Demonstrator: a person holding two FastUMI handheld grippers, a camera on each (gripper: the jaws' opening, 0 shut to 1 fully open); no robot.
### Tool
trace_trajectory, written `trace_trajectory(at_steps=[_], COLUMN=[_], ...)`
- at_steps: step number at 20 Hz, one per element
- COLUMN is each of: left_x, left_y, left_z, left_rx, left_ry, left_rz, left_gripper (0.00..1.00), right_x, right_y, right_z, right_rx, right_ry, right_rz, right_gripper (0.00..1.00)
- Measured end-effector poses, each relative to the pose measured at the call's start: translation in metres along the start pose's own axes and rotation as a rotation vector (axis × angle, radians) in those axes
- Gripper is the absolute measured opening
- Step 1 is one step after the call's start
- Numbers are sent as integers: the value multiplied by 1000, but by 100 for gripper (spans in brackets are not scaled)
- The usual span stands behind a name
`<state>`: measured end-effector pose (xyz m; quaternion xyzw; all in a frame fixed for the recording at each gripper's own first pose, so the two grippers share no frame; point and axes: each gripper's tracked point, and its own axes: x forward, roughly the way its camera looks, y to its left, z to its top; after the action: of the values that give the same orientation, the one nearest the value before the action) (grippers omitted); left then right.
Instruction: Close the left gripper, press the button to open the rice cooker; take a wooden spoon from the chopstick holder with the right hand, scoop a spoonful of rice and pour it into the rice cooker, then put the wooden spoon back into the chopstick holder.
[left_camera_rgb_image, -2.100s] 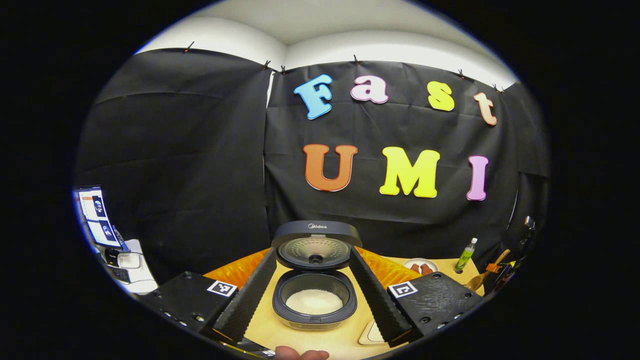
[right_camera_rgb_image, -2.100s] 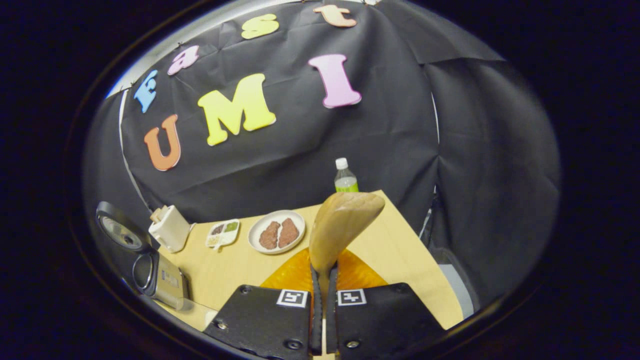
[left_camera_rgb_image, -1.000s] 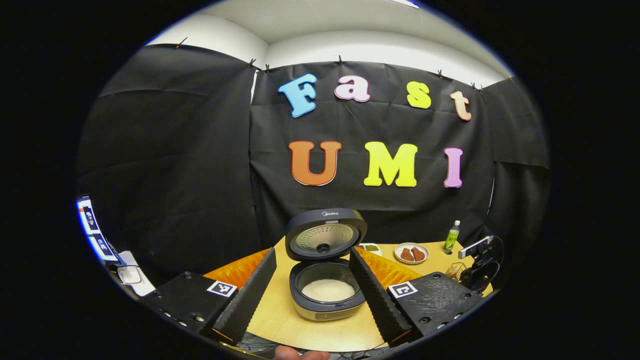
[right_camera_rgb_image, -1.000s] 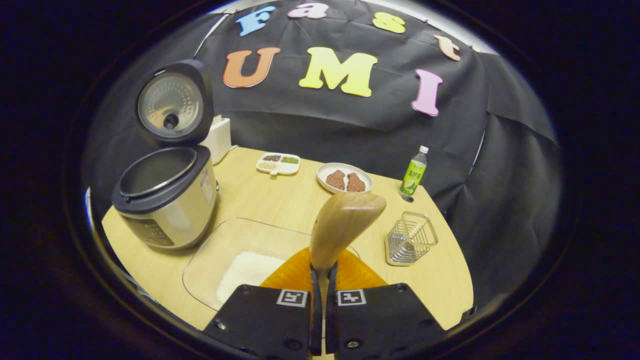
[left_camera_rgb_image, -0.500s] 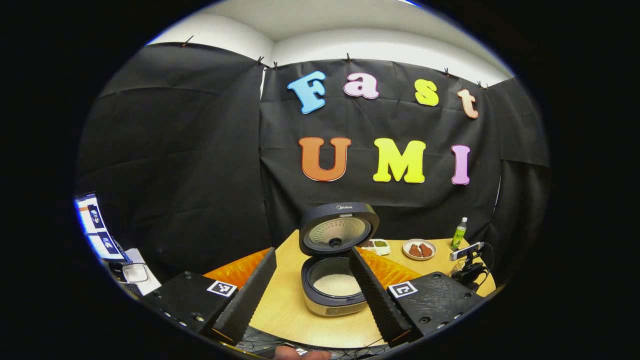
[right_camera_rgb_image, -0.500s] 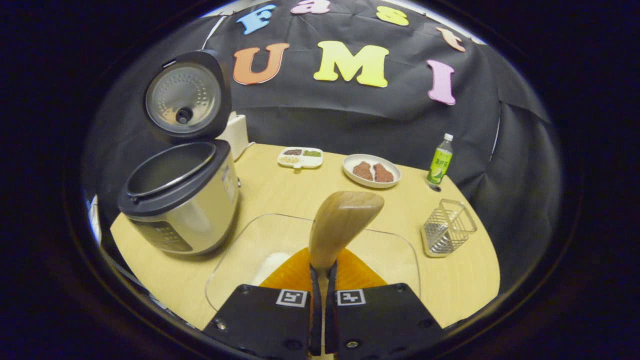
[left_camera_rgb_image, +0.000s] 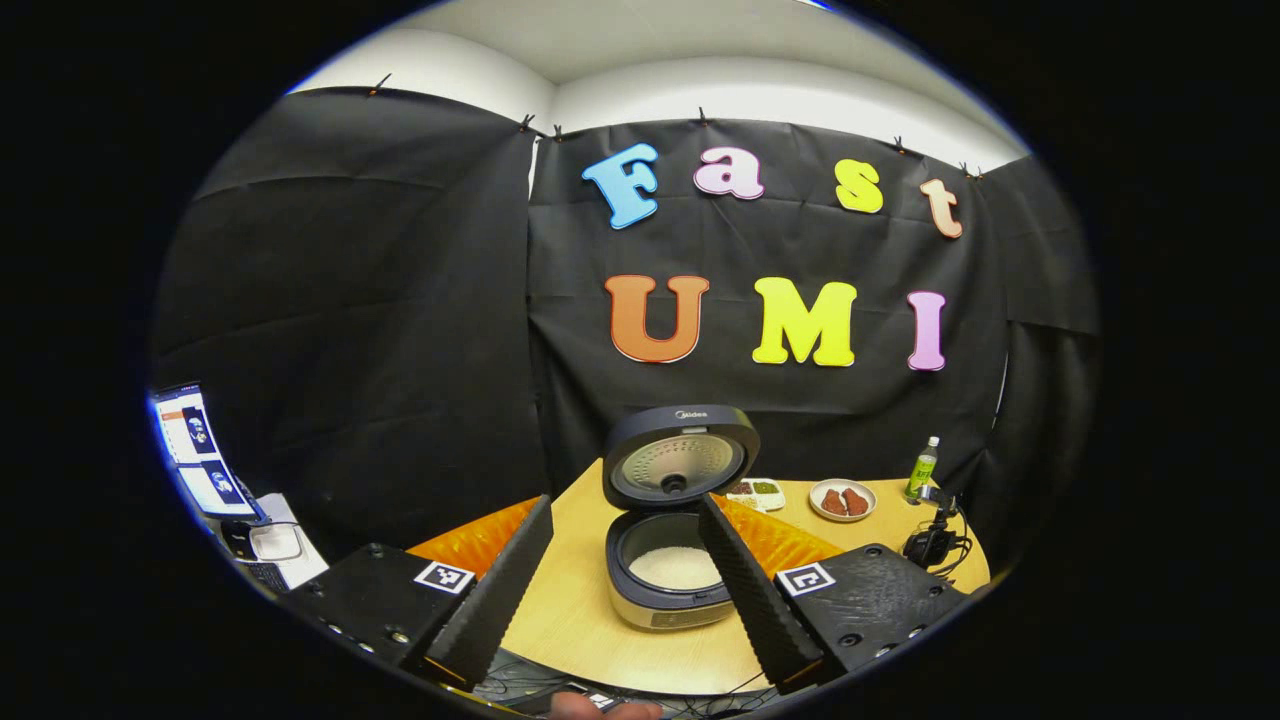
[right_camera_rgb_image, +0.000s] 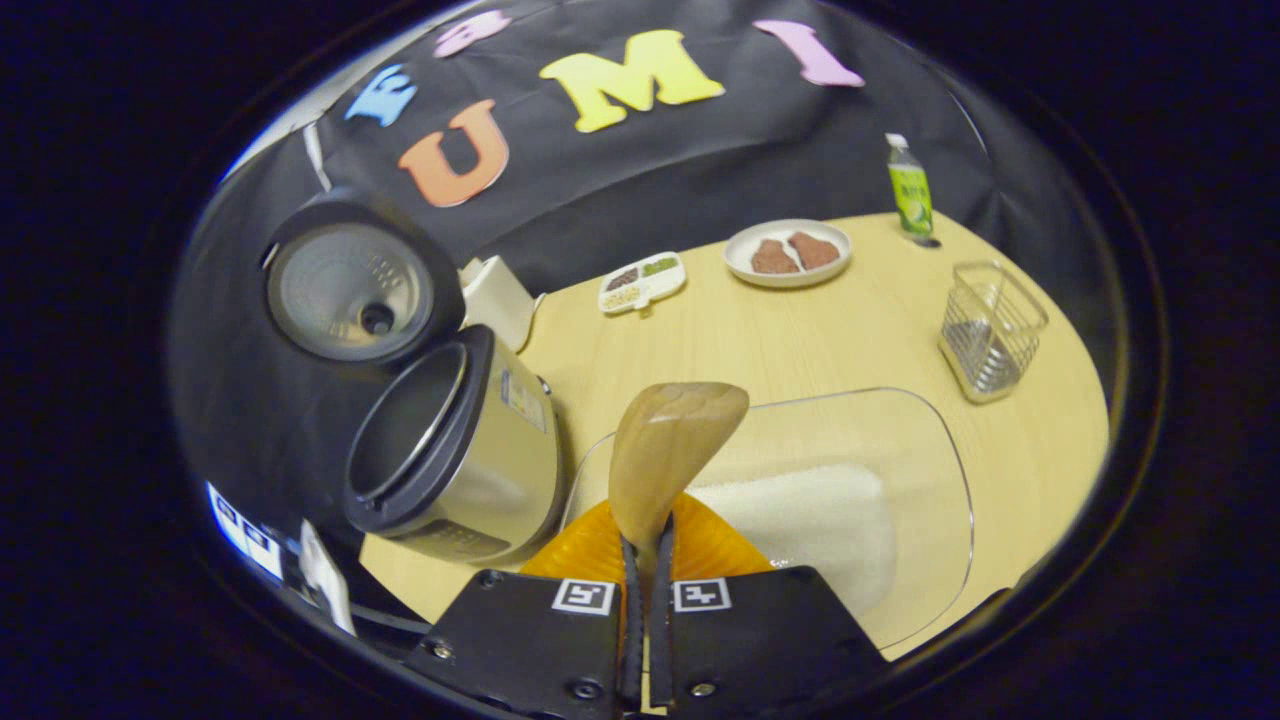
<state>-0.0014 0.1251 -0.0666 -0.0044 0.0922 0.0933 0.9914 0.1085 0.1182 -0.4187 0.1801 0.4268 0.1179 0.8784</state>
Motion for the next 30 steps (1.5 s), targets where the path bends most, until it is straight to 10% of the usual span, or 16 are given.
trace_trajectory(at_steps=[13,21,30], left_x=[31,26,-13], left_y=[-61,-62,-9], left_z=[4,4,-1], left_rx=[22,42,21], left_ry=[-11,-35,-57], left_rz=[-114,-92,44], left_gripper=[95,95,94], right_x=[-95,-132,-72], right_y=[-58,38,186], right_z=[101,169,170], right_rx=[554,463,251], right_ry=[-155,-172,-100], right_rz=[147,340,461], right_gripper=[8,8,7])
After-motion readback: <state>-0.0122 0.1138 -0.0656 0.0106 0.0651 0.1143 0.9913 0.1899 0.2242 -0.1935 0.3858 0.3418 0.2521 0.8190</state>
